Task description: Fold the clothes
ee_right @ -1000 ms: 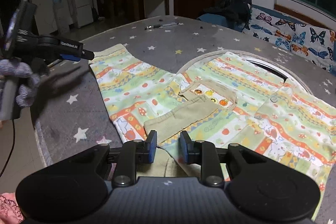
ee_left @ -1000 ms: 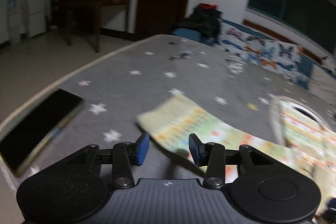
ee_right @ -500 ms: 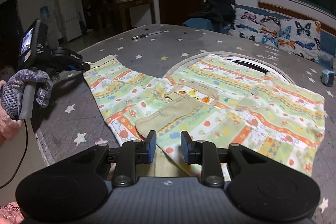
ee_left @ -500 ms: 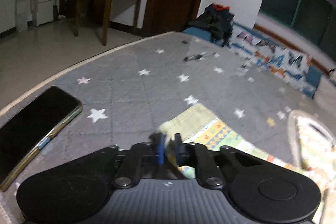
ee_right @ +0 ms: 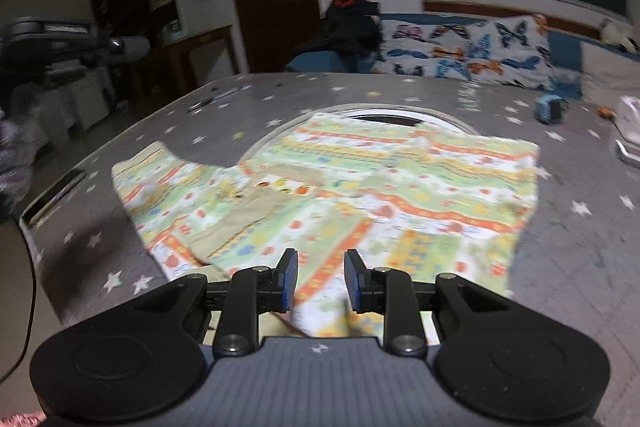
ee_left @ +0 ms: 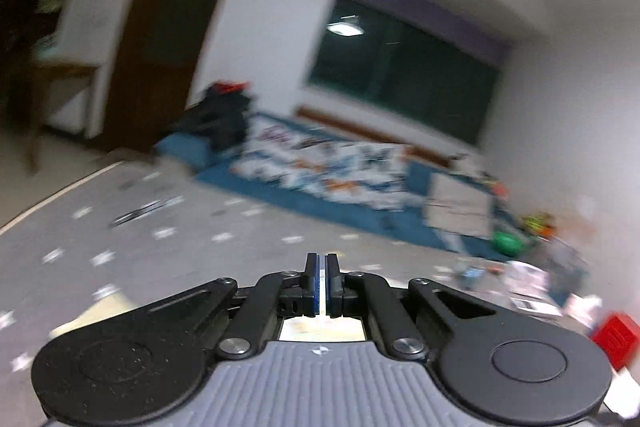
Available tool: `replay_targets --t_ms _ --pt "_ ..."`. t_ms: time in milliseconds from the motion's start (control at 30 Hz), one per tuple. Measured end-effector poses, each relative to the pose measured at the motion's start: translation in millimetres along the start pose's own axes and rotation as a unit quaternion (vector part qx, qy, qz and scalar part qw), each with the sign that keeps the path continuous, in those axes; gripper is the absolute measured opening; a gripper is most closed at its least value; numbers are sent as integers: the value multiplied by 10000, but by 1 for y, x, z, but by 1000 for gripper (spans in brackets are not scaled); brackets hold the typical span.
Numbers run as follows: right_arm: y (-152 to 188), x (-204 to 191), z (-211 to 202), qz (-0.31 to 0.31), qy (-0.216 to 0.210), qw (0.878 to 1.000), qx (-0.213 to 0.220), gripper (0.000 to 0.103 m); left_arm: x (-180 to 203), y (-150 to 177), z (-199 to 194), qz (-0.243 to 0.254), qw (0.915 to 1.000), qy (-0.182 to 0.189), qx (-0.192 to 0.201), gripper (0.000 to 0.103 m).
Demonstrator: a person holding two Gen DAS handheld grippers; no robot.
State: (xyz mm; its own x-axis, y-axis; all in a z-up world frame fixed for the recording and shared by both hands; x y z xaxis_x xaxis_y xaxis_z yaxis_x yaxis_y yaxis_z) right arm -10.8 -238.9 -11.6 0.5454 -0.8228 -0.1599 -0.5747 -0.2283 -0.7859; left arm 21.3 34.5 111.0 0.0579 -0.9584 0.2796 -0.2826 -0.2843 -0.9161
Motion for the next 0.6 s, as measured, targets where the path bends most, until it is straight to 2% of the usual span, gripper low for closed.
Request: replay_targets --t_ms 33,133,233,400,467,600 --pt "1 5 -3 92 9 10000 18 25 8 2 0 102 9999 21 7 3" --pt "4 13 -12 150 55 9999 65 25 7 16 4 218 9993 -260 -160 4" --pt "8 17 -15 150 73 9998 47 25 -23 37 6 24 9963 -738 -433 5" --pt "9 14 -9 120 46 9999 -5 25 -77 64 -1 -144 9851 -1546 -735 6" --pt "8 10 -5 90 13 10000 -34 26 -99 70 -3 -123 9786 -1903 -770 9" --pt "7 -1 2 -32 -52 9999 -92 26 -142 77 -3 -291 9644 -2494 -826 27"
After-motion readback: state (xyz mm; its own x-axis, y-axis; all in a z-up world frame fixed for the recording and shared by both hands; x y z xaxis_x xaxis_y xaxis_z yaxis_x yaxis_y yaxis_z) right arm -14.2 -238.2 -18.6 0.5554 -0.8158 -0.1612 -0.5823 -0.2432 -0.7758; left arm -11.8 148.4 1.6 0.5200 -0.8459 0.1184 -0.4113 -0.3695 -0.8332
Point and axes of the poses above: each gripper's, at about its wrist camera, not at the fingertips, and z roughly the way its jaws point, x to its right, y to its underside, the point moved 8 cm from there along z, roughly the way its jaws point
